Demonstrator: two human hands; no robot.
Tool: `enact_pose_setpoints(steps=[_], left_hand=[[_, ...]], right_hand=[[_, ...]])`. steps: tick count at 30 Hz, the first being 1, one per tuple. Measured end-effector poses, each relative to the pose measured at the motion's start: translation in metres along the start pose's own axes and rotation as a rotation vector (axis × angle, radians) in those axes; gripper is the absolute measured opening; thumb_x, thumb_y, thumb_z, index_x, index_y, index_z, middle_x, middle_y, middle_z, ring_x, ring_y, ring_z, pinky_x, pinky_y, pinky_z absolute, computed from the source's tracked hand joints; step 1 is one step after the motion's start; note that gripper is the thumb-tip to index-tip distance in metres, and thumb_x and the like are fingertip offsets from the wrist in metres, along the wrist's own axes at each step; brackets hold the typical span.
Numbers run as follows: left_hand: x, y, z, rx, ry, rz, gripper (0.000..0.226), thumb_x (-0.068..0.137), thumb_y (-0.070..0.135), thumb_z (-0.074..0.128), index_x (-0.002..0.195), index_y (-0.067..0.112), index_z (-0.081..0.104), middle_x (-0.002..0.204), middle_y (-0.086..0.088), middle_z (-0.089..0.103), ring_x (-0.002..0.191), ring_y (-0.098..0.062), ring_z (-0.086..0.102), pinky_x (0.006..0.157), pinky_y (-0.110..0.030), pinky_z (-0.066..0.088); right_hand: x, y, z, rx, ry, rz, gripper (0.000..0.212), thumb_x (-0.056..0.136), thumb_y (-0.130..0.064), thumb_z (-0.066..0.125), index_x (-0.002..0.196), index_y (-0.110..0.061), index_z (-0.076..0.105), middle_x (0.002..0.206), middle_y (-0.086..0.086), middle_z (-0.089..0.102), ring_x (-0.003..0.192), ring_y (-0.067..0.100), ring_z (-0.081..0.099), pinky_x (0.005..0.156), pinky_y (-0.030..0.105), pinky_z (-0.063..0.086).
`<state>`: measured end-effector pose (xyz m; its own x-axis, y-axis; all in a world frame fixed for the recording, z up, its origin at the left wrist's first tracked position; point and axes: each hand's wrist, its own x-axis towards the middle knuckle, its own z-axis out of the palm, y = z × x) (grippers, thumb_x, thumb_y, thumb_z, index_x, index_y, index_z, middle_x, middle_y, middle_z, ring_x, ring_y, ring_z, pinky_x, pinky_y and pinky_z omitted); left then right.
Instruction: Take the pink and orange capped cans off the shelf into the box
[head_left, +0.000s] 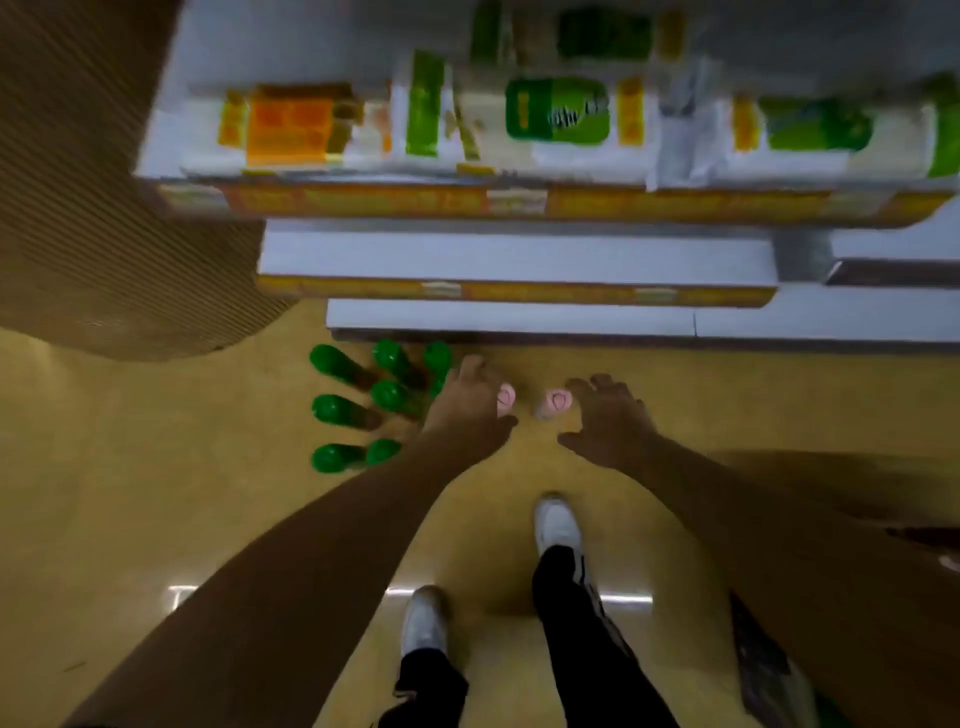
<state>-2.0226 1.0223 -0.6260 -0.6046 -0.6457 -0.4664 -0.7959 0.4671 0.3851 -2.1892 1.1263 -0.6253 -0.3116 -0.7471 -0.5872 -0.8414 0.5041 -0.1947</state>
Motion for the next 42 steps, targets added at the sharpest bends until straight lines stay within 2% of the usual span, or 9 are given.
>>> enact_pose_setpoints(steps=[6,13,17,21,25,28,31,36,42], left_hand=[[0.091,-0.046,0.128,0.059,-0.051,0.022,0.073,0.086,0.04,0.075,0.149,0.024,0.041,0.158,-0.008,0.026,0.139,-0.035,0.035,0.108,-0.045,0.043],[0.186,-0.081,0.218,0.13,-0.1,0.003,0.085,0.086,0.031,0.077,0.154,0.03,0.028,0.159,-0.009,0.019,0.141,-0.035,0.033,0.109,-0.045,0.044],[0.209,-0.095,0.243,0.043,-0.029,0.028,0.044,0.089,0.02,0.07,0.13,0.022,0.054,0.128,-0.006,0.051,0.113,-0.028,0.058,0.087,-0.035,0.051],[0.196,-0.093,0.234,-0.039,0.046,0.021,0.031,0.095,0.024,0.064,0.125,0.019,0.059,0.118,-0.005,0.056,0.099,-0.021,0.058,0.079,-0.029,0.047],[0.158,-0.068,0.187,-0.057,0.069,0.09,0.026,0.092,0.021,0.063,0.118,0.021,0.061,0.103,0.0,0.056,0.09,-0.019,0.057,0.072,-0.029,0.045],[0.119,-0.031,0.113,-0.056,0.081,0.15,0.02,0.084,0.018,0.065,0.104,0.021,0.062,0.083,0.008,0.048,0.08,-0.017,0.052,0.067,-0.027,0.037],[0.077,0.016,0.03,-0.07,0.096,0.223,0.028,0.073,0.012,0.071,0.098,0.02,0.062,0.075,0.015,0.048,0.077,-0.014,0.051,0.06,-0.025,0.035],[-0.004,0.112,-0.101,-0.057,0.151,0.449,0.038,0.069,0.011,0.074,0.105,0.019,0.063,0.086,0.0,0.063,0.087,-0.027,0.061,0.06,-0.029,0.033],[-0.084,0.249,-0.246,0.024,0.245,0.698,0.048,0.062,0.024,0.07,0.109,0.022,0.06,0.091,-0.002,0.068,0.085,-0.025,0.065,0.066,-0.032,0.053]], right_hand=[[0.114,0.045,0.102,0.024,0.028,-0.014,0.075,0.087,-0.042,0.074,0.149,-0.02,0.037,0.148,0.013,0.042,0.132,0.036,0.045,0.101,0.045,0.046],[0.215,0.063,0.196,-0.069,0.01,-0.045,0.074,0.086,-0.035,0.074,0.147,-0.022,0.035,0.147,0.016,0.035,0.13,0.038,0.043,0.097,0.048,0.049],[0.233,0.074,0.218,-0.046,0.066,-0.033,0.048,0.087,-0.01,0.065,0.132,-0.014,0.049,0.129,0.016,0.049,0.118,0.038,0.05,0.086,0.044,0.051],[0.222,0.08,0.209,0.017,0.117,-0.039,0.039,0.083,0.0,0.059,0.122,-0.007,0.056,0.118,0.018,0.055,0.111,0.039,0.055,0.08,0.039,0.05],[0.176,0.074,0.171,0.046,0.14,0.005,0.044,0.08,0.002,0.06,0.124,-0.007,0.057,0.116,0.018,0.056,0.109,0.039,0.056,0.075,0.036,0.047],[0.118,0.062,0.108,0.079,0.148,0.036,0.044,0.08,-0.004,0.064,0.124,-0.008,0.059,0.112,0.016,0.059,0.104,0.038,0.059,0.078,0.038,0.052],[0.054,0.051,0.029,0.119,0.153,0.099,0.044,0.079,-0.014,0.073,0.122,-0.01,0.061,0.113,0.015,0.062,0.107,0.036,0.062,0.079,0.034,0.049],[-0.073,0.045,-0.107,0.184,0.234,0.217,0.049,0.077,-0.023,0.079,0.122,-0.017,0.062,0.119,0.009,0.066,0.113,0.027,0.061,0.078,0.028,0.047],[-0.222,0.059,-0.263,0.166,0.406,0.284,0.056,0.071,-0.025,0.084,0.12,-0.011,0.061,0.115,0.011,0.066,0.109,0.029,0.063,0.078,0.028,0.048]])
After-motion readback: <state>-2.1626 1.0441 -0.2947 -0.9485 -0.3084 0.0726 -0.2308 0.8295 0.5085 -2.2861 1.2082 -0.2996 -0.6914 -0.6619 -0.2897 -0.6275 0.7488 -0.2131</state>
